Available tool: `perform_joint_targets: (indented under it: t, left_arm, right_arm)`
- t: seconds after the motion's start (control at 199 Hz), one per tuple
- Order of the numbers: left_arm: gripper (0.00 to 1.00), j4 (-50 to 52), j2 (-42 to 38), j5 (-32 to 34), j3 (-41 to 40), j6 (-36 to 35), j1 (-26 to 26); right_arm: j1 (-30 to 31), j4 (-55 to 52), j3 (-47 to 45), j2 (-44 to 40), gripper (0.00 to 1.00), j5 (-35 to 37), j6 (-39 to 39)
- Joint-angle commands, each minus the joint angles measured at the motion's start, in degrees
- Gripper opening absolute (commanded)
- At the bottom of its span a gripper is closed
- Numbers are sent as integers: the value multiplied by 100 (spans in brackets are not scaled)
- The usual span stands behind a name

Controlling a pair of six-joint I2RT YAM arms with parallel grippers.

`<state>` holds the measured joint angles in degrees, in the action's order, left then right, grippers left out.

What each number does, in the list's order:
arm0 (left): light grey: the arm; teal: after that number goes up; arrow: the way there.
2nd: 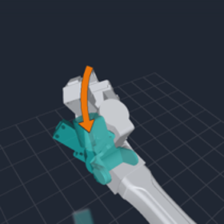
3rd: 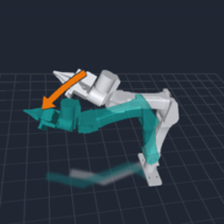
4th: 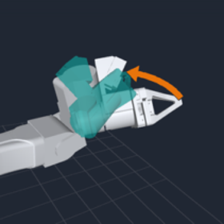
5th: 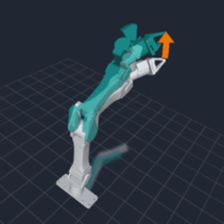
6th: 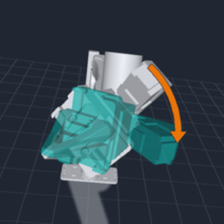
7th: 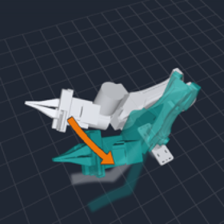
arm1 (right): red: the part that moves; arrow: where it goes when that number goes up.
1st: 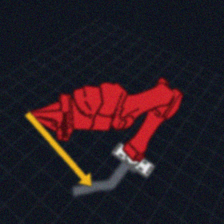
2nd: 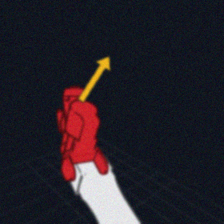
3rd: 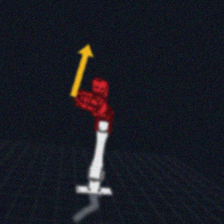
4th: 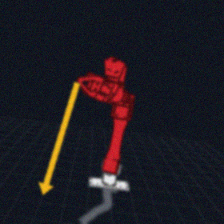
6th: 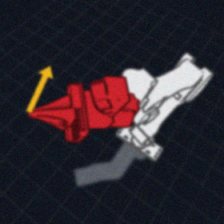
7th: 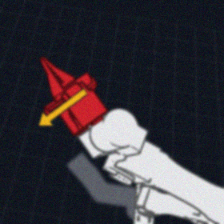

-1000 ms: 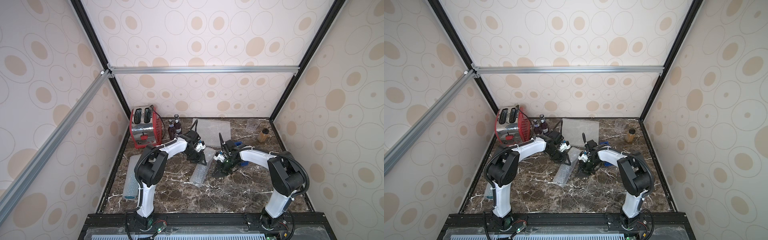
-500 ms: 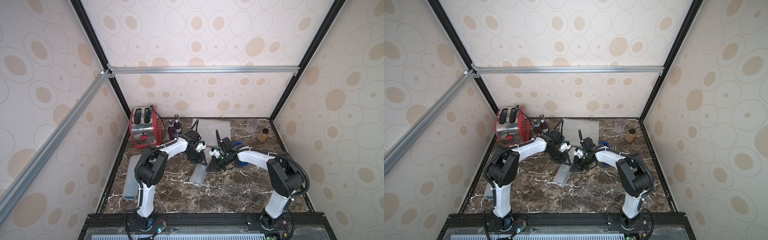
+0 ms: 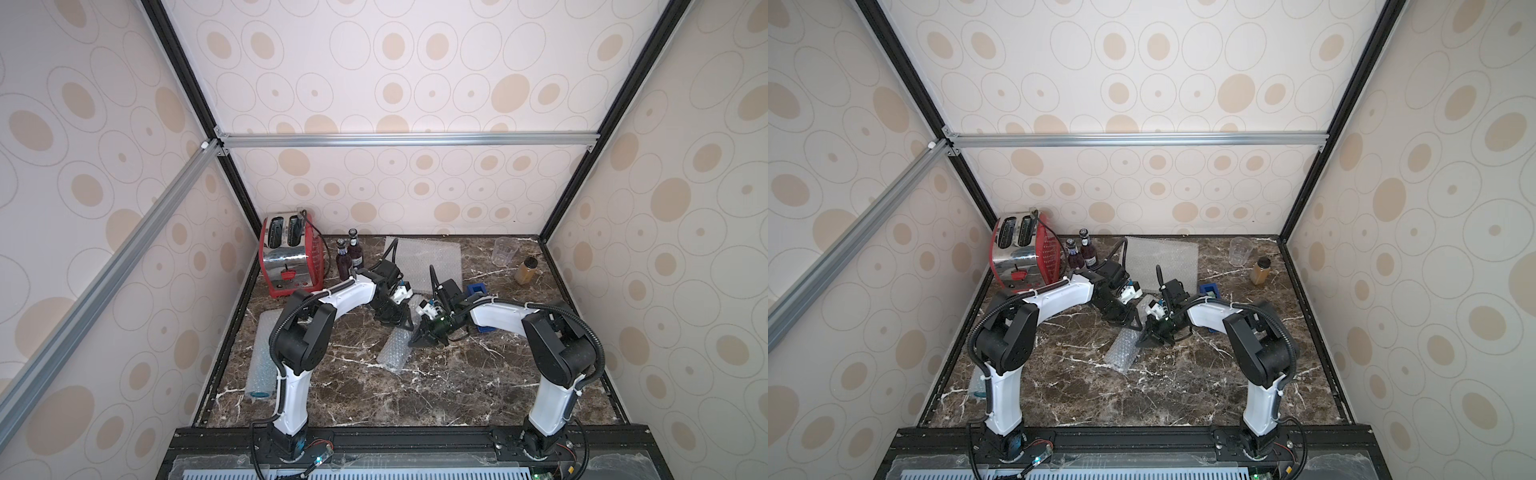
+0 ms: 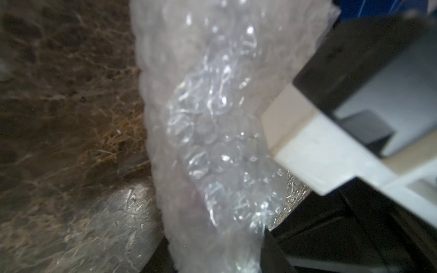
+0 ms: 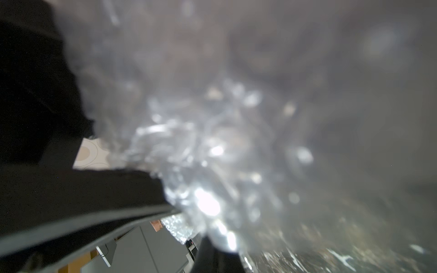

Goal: Wrap wine bottles in bubble wrap
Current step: Stick the tape on the bubble wrap.

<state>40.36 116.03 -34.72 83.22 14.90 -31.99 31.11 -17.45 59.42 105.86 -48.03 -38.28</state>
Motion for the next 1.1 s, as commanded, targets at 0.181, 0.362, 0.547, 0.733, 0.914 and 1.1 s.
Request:
perform_joint_targets:
  t: [0.181, 0.362, 0.547, 0.733, 0.914, 1.1]
  left_arm:
    - [41, 370, 686, 1121, -496, -33, -210]
    - [41, 395, 724, 1108, -446, -39, -212]
    - [43, 386, 733, 1089, -466, -31, -224]
    - [64, 349, 493, 1046, -530, 11, -225]
    - [82, 439, -35, 1035, -454, 54, -239]
    - [94, 391, -209, 1459, -642, 1, -350]
  right_arm:
    - [209, -13, -383, -173, 2, 559, -1]
    - [212, 75, -326, -95, 1, 664, -72]
    - [216, 465, -318, 382, 1, 858, -163]
    - [211, 671, -534, 177, 2, 1144, -302]
    - [150, -462, -620, -1013, 7, 1967, 142]
    - [-12, -1311, -787, -2269, 15, 2847, 276]
